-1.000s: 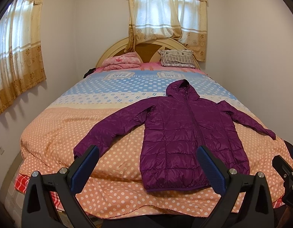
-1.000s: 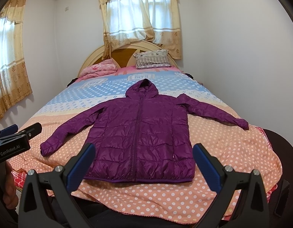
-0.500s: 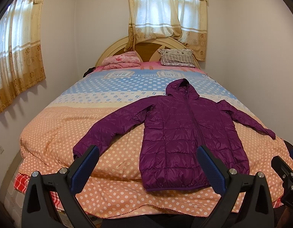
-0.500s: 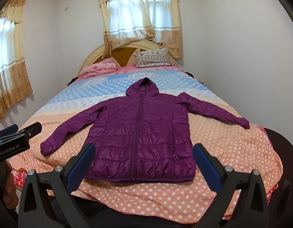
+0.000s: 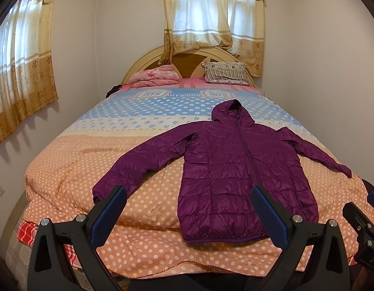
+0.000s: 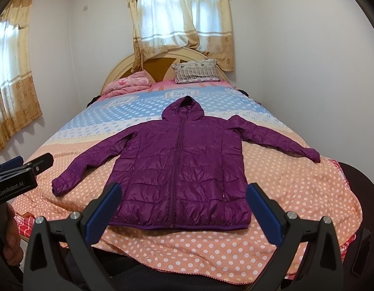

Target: Fold large clothes

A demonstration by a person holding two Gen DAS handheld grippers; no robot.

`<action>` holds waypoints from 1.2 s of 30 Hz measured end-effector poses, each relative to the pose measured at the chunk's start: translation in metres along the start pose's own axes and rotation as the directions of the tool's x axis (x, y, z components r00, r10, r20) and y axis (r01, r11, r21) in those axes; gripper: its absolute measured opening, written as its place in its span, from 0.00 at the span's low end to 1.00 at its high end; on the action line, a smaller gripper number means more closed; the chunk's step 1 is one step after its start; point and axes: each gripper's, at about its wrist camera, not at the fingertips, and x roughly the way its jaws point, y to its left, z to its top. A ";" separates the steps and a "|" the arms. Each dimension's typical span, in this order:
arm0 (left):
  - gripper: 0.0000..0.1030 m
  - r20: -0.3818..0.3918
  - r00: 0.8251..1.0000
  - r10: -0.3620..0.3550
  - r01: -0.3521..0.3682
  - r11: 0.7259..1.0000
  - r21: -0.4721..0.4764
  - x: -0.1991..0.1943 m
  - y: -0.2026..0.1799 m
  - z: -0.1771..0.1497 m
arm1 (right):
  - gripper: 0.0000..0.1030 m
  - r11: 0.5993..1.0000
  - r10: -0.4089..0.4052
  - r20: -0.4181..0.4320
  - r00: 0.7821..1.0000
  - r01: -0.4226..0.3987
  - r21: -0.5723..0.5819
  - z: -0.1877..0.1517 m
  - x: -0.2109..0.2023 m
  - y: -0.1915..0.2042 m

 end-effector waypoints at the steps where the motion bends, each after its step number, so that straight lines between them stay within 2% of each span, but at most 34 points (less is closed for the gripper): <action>1: 0.99 -0.001 1.000 -0.001 0.001 1.000 0.000 0.000 -0.001 0.000 | 1.00 1.000 0.002 -0.002 1.000 -0.002 0.000 0.000 0.000 0.000; 14: 0.99 -0.022 1.000 -0.011 0.011 1.000 -0.004 0.006 -0.001 -0.007 | 1.00 1.000 0.010 -0.013 1.000 -0.010 0.003 0.000 0.003 0.000; 18: 0.99 -0.046 0.999 -0.022 0.022 1.000 0.007 0.018 0.001 -0.008 | 1.00 0.998 0.057 -0.033 0.998 -0.056 0.026 -0.002 0.013 -0.006; 21: 0.99 -0.067 0.997 -0.023 0.025 0.999 0.033 0.036 0.001 -0.009 | 1.00 0.993 0.105 -0.066 0.992 -0.100 0.069 -0.002 0.035 -0.026; 22: 0.99 -0.067 0.998 -0.014 0.018 0.999 0.049 0.044 0.000 -0.009 | 1.00 0.993 0.095 -0.075 0.993 -0.088 0.081 -0.001 0.042 -0.034; 27: 0.99 -0.078 0.996 0.040 -0.030 0.991 0.130 0.092 -0.002 0.002 | 1.00 0.978 0.019 -0.139 0.990 0.011 0.210 0.008 0.092 -0.105; 31: 0.99 -0.096 0.993 0.067 -0.054 0.989 0.137 0.145 0.001 0.019 | 1.00 0.913 -0.040 -0.182 0.983 0.109 0.392 0.012 0.132 -0.191; 36: 0.99 -0.128 0.987 0.102 -0.083 0.987 0.140 0.215 -0.003 0.038 | 0.96 0.827 -0.162 -0.240 0.957 0.264 0.496 0.017 0.169 -0.283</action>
